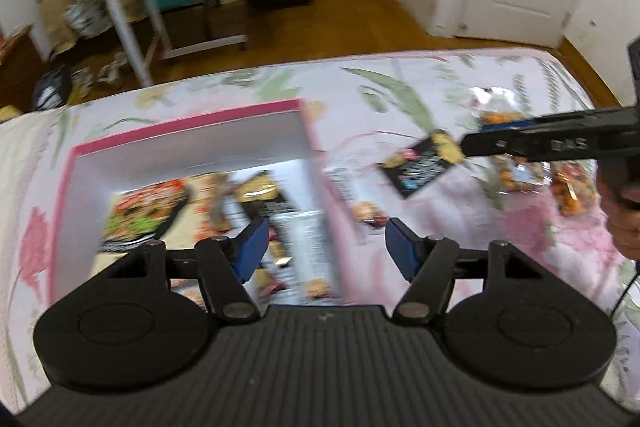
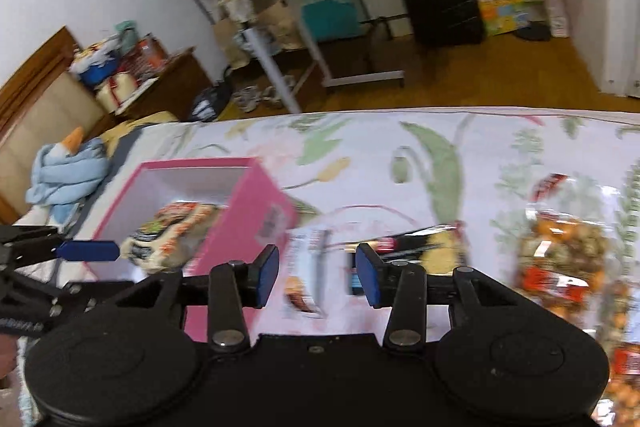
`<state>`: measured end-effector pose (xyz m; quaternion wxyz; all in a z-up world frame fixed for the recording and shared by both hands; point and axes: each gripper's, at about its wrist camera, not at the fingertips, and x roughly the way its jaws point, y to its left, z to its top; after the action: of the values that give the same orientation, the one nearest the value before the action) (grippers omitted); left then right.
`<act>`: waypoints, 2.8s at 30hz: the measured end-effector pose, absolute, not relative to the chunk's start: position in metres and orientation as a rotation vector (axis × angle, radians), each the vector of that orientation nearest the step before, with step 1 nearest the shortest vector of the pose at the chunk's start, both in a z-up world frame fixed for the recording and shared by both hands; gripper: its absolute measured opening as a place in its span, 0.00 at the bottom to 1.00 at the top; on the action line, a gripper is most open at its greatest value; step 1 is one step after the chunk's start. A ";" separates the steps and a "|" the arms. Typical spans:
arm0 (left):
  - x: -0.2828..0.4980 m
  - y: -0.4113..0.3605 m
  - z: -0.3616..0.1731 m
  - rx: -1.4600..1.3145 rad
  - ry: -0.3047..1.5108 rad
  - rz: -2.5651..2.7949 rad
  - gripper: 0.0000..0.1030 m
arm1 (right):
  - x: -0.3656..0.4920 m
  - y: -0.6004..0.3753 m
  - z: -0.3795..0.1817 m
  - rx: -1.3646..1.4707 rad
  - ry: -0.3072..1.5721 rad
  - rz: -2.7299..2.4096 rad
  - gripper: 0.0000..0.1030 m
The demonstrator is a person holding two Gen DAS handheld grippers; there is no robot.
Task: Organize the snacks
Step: 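Grasp the black NB cracker pack with the left gripper, then carry the NB cracker pack into the pink box and release it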
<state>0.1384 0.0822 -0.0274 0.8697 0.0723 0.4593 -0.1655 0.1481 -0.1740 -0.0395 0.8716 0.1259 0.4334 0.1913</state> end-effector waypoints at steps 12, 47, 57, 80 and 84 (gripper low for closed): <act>0.195 -0.014 -0.099 -0.010 0.981 -0.327 0.53 | 0.208 -0.221 -0.107 0.267 0.946 0.320 0.48; 0.129 -0.008 -0.093 -0.011 1.013 -0.360 0.56 | 0.123 -0.191 -0.074 0.320 1.100 0.384 0.53; 0.099 0.067 -0.043 0.038 0.900 -0.285 0.55 | 0.112 -0.131 -0.026 0.266 0.988 0.573 0.29; 0.131 0.173 -0.062 -0.048 0.931 -0.029 0.63 | 0.140 -0.039 -0.035 0.185 0.961 0.642 0.30; 0.125 0.165 -0.057 -0.059 0.930 -0.065 0.62 | 0.137 -0.067 -0.022 0.223 0.911 0.611 0.30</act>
<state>0.1249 0.1650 -0.0575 0.8929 -0.0286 0.4482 -0.0313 0.1370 -0.0672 -0.0219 0.8475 0.1057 0.4320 0.2898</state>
